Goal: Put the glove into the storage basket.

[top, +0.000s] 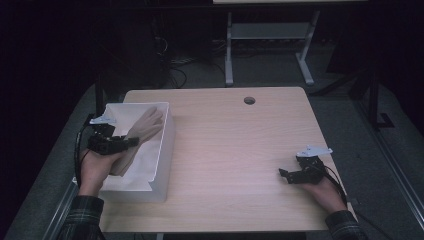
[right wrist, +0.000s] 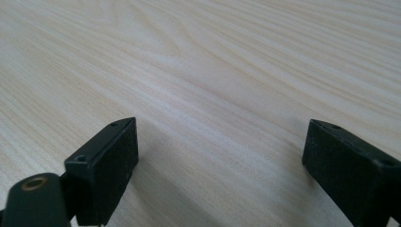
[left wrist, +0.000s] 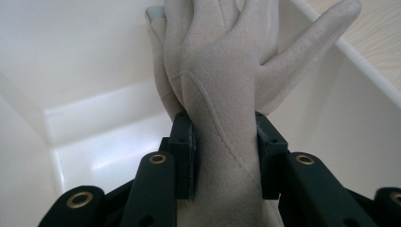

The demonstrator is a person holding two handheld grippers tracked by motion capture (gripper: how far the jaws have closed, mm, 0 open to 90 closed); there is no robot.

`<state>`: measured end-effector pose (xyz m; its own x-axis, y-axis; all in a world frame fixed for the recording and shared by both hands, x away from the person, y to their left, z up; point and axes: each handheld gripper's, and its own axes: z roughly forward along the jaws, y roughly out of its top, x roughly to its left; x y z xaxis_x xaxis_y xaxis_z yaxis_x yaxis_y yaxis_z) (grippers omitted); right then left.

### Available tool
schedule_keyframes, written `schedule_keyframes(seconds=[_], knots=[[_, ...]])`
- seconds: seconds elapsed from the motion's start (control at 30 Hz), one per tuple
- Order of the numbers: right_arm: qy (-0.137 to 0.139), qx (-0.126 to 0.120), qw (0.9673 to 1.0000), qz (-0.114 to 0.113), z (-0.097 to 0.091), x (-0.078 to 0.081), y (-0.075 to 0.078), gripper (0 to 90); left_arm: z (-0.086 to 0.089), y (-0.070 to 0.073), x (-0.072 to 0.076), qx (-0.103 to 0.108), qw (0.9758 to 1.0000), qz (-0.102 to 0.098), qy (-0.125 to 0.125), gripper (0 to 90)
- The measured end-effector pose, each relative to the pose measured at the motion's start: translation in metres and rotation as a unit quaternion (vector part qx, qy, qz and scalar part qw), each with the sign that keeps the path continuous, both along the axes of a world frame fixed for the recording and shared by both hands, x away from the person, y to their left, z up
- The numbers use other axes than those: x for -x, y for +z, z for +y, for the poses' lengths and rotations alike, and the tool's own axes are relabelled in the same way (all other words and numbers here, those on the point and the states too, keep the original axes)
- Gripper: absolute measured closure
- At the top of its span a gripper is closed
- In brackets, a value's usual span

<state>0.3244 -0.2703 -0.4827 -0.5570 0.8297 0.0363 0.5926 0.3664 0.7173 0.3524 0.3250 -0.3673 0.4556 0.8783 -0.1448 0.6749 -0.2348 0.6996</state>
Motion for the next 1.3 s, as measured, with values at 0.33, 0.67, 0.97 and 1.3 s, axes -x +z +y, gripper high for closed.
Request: schedule_keyframes(seconds=[0.33,0.67,0.97,1.3], knots=[[0.0,0.0,1.0,0.0,0.0,0.0,0.0,10.9,-0.006,-0.037,-0.009,-0.017,0.9993,0.034,0.003,65.5],[0.0,0.0,1.0,0.0,0.0,0.0,0.0,10.9,-0.01,-0.049,-0.014,-0.035,0.9977,0.058,-0.002,58.4],[0.0,0.0,1.0,0.0,0.0,0.0,0.0,10.9,-0.009,-0.056,-0.017,-0.028,0.9964,0.079,0.002,41.0],[0.0,0.0,1.0,0.0,0.0,0.0,0.0,10.9,-0.011,-0.038,-0.014,-0.015,0.9983,0.056,-0.002,27.5]])
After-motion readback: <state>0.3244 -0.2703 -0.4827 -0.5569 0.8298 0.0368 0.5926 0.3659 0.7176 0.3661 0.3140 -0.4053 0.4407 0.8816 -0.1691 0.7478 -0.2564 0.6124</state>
